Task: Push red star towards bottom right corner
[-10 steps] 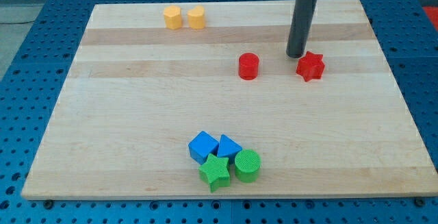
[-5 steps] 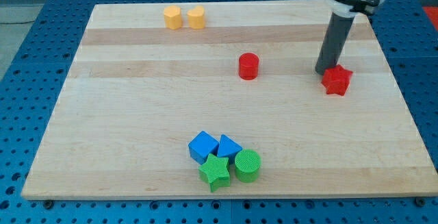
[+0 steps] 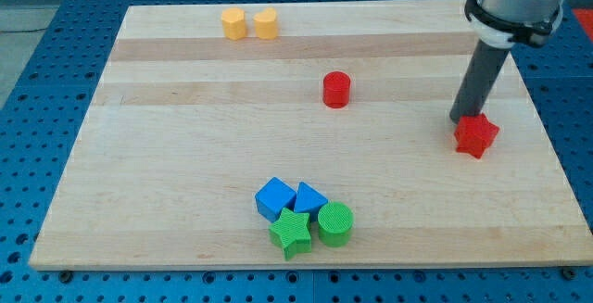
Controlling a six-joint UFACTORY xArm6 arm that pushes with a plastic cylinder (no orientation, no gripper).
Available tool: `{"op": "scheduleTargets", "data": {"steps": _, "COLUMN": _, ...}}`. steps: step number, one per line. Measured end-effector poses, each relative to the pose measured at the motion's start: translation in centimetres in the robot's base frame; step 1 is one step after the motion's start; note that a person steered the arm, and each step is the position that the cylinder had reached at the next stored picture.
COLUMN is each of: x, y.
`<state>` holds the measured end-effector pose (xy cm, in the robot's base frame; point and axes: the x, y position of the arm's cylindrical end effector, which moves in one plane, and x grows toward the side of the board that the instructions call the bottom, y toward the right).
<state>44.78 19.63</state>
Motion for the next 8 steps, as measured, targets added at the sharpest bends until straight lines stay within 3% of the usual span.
{"op": "scheduleTargets", "data": {"steps": 4, "x": 3.5, "y": 2.4}}
{"op": "scheduleTargets", "data": {"steps": 7, "x": 9.0, "y": 2.4}}
{"op": "scheduleTargets", "data": {"steps": 8, "x": 8.6, "y": 1.9}}
